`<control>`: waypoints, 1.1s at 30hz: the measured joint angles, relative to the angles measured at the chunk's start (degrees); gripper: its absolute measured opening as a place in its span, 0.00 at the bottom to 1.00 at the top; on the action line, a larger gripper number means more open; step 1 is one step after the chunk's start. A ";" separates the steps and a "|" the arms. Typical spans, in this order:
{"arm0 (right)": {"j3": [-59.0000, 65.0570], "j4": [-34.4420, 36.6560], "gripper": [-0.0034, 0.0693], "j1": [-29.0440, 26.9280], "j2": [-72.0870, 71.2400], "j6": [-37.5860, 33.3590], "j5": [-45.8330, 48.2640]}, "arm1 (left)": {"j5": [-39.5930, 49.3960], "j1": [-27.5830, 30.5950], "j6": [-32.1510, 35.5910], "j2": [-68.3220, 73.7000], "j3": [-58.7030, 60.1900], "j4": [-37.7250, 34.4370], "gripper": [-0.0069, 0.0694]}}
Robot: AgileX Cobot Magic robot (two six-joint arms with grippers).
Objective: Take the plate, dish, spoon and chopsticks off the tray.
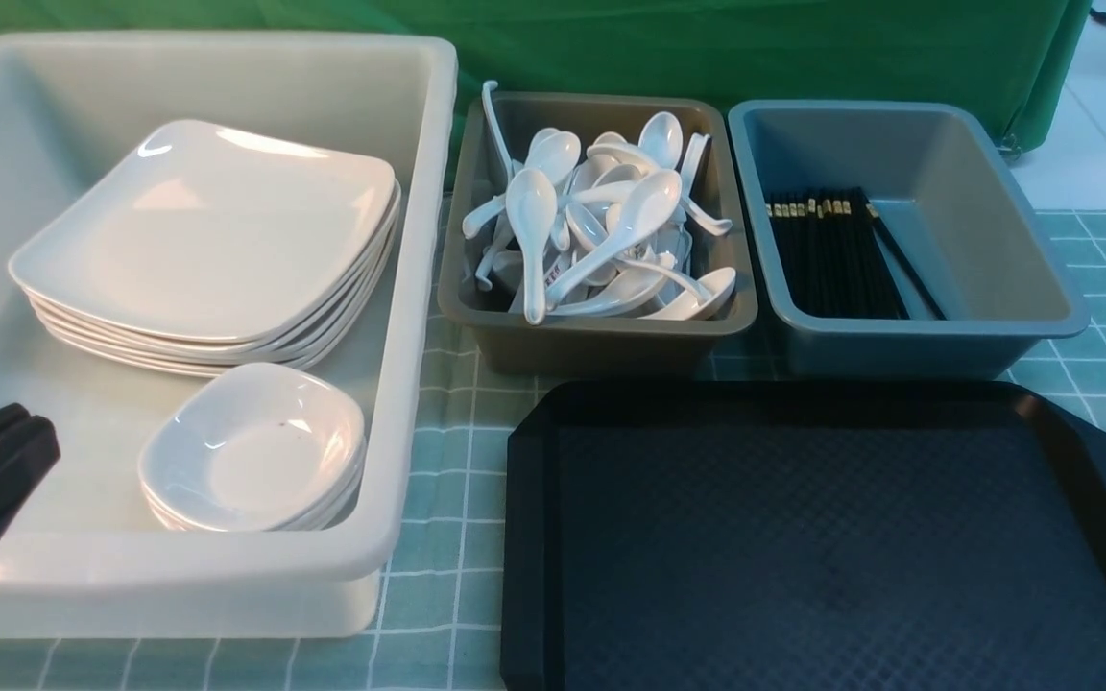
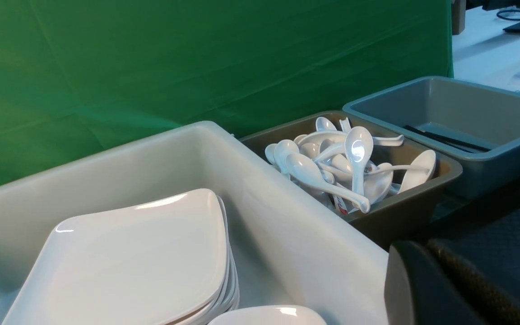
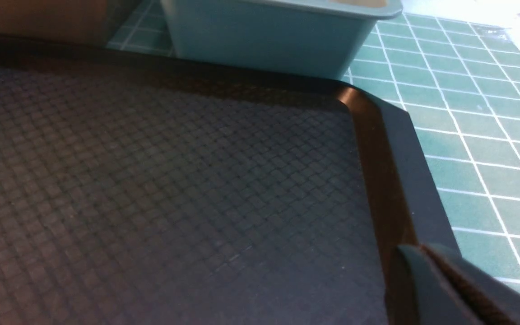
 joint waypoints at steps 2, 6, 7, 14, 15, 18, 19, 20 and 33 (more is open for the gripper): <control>0.00 0.00 0.07 0.00 0.00 0.02 -0.05 | 0.00 0.00 0.00 0.00 0.05 0.00 0.11; 0.00 0.00 0.08 0.00 0.00 0.19 -0.05 | 0.00 0.00 0.00 0.00 0.05 0.04 0.11; 0.00 0.00 0.09 0.00 0.00 0.19 -0.05 | 0.00 0.00 0.00 0.00 0.05 0.04 0.11; 0.00 0.00 0.12 0.00 0.00 0.19 -0.05 | 0.00 0.00 0.00 0.00 0.05 0.04 0.11; 0.00 0.00 0.12 0.00 0.00 0.22 -0.05 | 0.00 0.00 0.00 0.00 0.05 0.04 0.11; 0.00 0.00 0.13 0.00 0.00 0.22 -0.05 | 0.00 0.00 0.00 0.00 0.05 0.04 0.11; 0.00 0.00 0.14 0.00 0.00 0.22 -0.05 | 0.00 0.00 0.00 0.00 0.05 0.33 0.11; 0.00 0.00 0.14 0.00 0.00 0.22 -0.05 | 0.00 0.00 0.05 -0.01 0.05 0.85 0.11; 0.00 0.00 0.20 0.00 0.00 0.43 -0.05 | -0.05 0.00 0.30 -0.01 0.05 3.43 0.11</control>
